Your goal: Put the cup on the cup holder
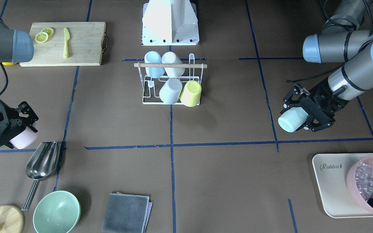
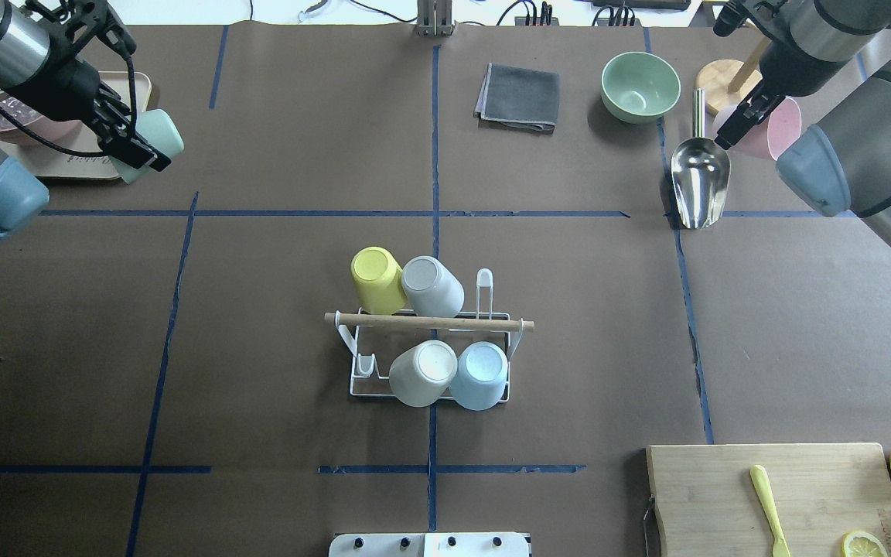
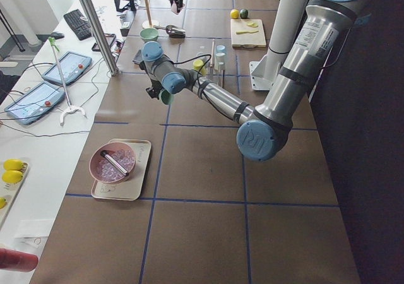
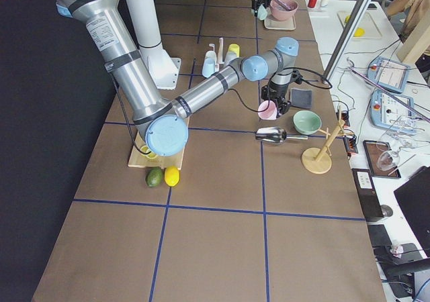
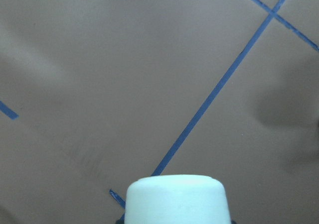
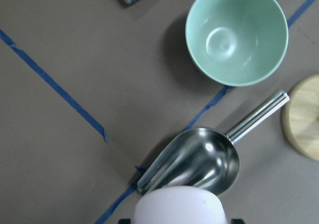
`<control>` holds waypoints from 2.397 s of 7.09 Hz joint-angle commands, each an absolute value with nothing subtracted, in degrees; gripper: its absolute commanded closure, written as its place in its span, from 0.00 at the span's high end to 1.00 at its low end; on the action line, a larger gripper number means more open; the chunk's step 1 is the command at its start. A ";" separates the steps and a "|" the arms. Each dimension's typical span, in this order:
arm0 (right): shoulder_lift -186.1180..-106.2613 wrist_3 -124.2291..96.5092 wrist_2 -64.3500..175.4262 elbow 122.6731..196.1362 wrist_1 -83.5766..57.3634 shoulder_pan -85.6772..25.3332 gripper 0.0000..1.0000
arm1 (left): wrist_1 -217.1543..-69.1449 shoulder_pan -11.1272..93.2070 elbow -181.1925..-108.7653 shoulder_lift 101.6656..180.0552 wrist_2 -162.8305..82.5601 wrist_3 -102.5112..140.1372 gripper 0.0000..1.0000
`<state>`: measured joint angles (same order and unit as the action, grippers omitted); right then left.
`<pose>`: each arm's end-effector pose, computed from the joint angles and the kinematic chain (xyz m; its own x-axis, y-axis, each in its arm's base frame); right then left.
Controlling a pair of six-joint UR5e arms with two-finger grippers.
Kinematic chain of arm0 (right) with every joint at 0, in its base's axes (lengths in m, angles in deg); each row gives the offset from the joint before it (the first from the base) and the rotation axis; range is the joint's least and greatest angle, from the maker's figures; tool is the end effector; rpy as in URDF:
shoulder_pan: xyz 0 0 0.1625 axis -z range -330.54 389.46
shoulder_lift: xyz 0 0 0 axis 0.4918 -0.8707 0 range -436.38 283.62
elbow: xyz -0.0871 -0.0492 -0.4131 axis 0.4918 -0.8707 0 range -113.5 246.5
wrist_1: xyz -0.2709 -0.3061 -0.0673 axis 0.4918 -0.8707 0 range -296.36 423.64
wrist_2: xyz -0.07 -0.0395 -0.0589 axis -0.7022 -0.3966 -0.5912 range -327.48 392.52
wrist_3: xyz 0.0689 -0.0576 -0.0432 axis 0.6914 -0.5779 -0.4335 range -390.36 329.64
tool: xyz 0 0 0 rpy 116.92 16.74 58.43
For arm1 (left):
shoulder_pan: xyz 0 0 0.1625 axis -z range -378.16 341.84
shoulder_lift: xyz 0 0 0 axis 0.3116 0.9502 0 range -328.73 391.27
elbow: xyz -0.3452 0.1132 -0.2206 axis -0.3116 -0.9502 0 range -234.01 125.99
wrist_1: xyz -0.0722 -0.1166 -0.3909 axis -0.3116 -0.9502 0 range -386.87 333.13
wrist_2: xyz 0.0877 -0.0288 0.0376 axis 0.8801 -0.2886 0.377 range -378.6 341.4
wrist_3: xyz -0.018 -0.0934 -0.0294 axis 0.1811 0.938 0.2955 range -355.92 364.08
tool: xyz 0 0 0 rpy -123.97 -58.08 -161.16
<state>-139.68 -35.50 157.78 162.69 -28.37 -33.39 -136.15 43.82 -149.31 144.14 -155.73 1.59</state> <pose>-0.2282 -0.6109 0.3479 0.5538 -0.7022 0.4475 0.4431 0.7035 0.5557 0.2419 -0.5830 0.3413 0.3328 0.8215 -0.4631 -0.3325 0.5618 0.7575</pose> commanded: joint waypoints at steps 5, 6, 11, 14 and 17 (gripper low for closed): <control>-139.84 -7.85 164.26 163.70 16.28 -30.41 0.00 | -168.87 38.84 -159.96 139.30 -142.49 19.16 0.05; -139.75 0.41 163.92 163.70 23.75 -28.91 0.00 | -175.08 34.80 -162.09 137.63 -134.87 22.16 0.05; -140.71 14.02 130.69 162.65 57.52 -9.79 0.00 | -199.00 10.63 -163.96 134.46 -104.78 29.56 0.05; -142.91 13.94 115.00 162.39 68.28 -3.61 0.00 | -211.40 -6.92 -163.53 130.68 -91.17 28.53 0.05; -142.21 6.26 114.17 155.82 71.55 -3.33 0.01 | -217.14 -11.03 -161.25 131.19 -87.16 15.45 0.06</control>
